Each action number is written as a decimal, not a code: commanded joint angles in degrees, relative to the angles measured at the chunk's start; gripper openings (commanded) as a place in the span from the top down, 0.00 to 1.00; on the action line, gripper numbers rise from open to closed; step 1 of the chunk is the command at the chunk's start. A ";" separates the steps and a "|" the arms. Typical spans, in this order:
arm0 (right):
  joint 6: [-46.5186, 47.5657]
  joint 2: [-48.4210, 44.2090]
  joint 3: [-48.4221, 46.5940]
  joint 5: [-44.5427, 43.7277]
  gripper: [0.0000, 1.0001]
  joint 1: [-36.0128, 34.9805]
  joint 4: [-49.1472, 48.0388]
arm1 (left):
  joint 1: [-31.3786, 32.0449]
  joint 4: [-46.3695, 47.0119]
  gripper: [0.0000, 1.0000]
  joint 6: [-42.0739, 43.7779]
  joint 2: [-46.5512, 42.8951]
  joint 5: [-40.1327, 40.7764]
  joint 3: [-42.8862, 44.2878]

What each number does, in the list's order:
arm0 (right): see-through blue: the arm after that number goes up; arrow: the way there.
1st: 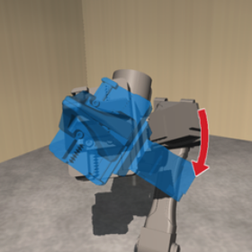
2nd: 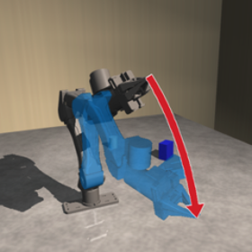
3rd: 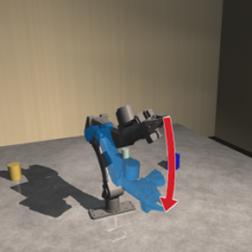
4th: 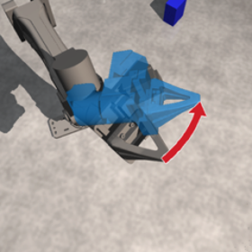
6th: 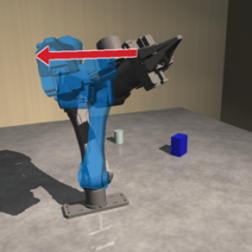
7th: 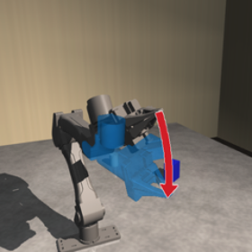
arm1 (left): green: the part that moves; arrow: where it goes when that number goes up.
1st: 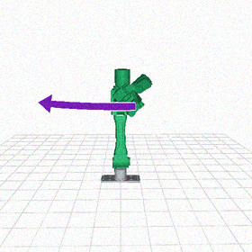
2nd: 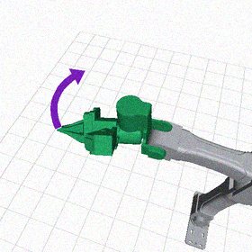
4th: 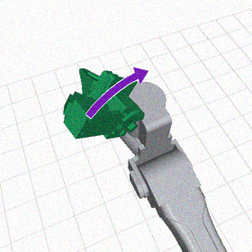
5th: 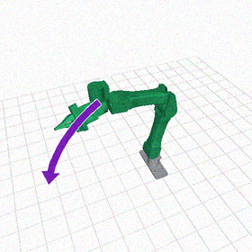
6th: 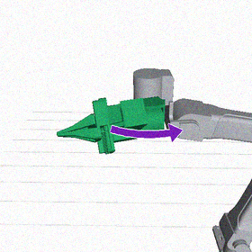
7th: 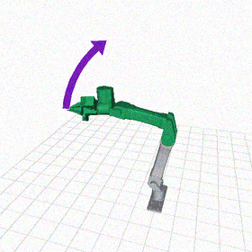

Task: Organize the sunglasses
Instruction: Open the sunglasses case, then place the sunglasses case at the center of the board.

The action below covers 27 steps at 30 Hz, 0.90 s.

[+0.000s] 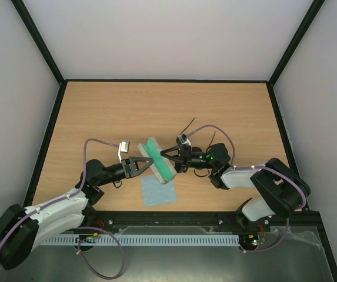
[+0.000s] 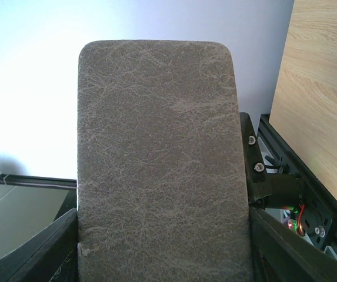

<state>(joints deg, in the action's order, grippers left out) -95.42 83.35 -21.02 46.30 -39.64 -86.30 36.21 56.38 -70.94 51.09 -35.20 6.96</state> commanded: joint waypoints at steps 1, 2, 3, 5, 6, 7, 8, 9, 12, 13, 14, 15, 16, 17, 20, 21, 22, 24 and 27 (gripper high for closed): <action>-3.98 -1.50 -0.26 -2.69 0.95 4.52 -14.68 | -3.23 -4.96 0.38 4.75 0.39 4.01 -3.57; -4.05 -1.52 -0.33 -2.63 0.95 4.58 -14.68 | -3.25 -4.96 0.37 4.76 0.39 4.00 -3.62; -4.08 -1.55 -0.48 -2.54 0.95 4.65 -14.68 | -3.25 -4.90 0.37 4.76 0.44 3.96 -3.69; -4.19 -1.53 -0.70 -2.51 0.95 4.77 -14.60 | -3.25 -4.96 0.36 4.82 0.58 3.72 -3.67; -4.19 -1.58 -0.77 -2.41 0.95 4.75 -14.60 | -3.32 -5.04 0.35 4.84 0.58 3.61 -3.69; -4.24 -1.61 -0.85 -2.38 0.95 4.83 -14.55 | -3.33 -5.13 0.35 4.89 0.54 3.57 -3.71; -4.24 -1.56 -0.94 -2.35 0.95 4.88 -14.52 | -3.38 -5.09 0.34 4.86 0.58 3.56 -3.71; -4.23 -1.56 -1.03 -2.25 0.95 4.86 -14.37 | -3.46 -5.07 0.34 4.84 0.53 3.63 -3.71; -2.95 -1.59 -1.03 -2.10 0.95 4.84 -12.65 | -3.70 -4.88 0.31 4.76 0.59 3.59 -3.50; -1.79 -1.72 -1.11 -2.03 0.95 4.87 -10.83 | -3.92 -4.88 0.31 4.71 0.49 3.54 -3.31; -0.01 -2.08 -1.27 -1.90 0.95 4.84 -7.86 | -4.11 -4.94 0.29 4.67 0.41 3.39 -3.03; 3.01 -2.69 -1.68 -1.96 0.95 4.81 -3.02 | -4.41 -5.18 0.28 4.71 0.27 3.24 -2.64; 6.58 -3.73 -2.30 -2.11 0.95 4.80 2.84 | -4.69 -5.61 0.27 4.89 0.04 3.06 -2.09; 11.37 -4.92 -3.32 -2.53 0.95 4.75 10.20 | -5.11 -6.32 0.26 5.18 -0.19 2.85 -1.45; 26.37 -7.78 -8.14 -6.60 0.94 4.51 34.01 | -6.88 -8.96 0.19 6.05 -1.21 2.25 0.29; 29.33 -7.86 -9.61 -7.94 0.94 4.51 38.23 | -7.77 -9.68 0.17 6.22 -1.53 1.98 0.79; 31.50 -7.24 -10.82 -9.03 0.94 4.48 41.26 | -8.84 -10.77 0.14 6.45 -1.85 1.64 1.23; 33.61 -4.69 -13.33 -9.77 0.94 4.50 43.30 | -11.41 -13.46 0.13 6.91 -2.54 1.31 1.79; 34.09 1.72 -15.84 -9.67 0.94 4.48 42.11 | -15.63 -17.42 0.12 7.30 -3.35 0.64 1.61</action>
<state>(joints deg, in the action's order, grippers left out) -68.90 79.37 -33.17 38.33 -34.94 -50.81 24.80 44.95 -65.30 49.17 -33.08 7.33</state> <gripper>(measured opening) 0.659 0.878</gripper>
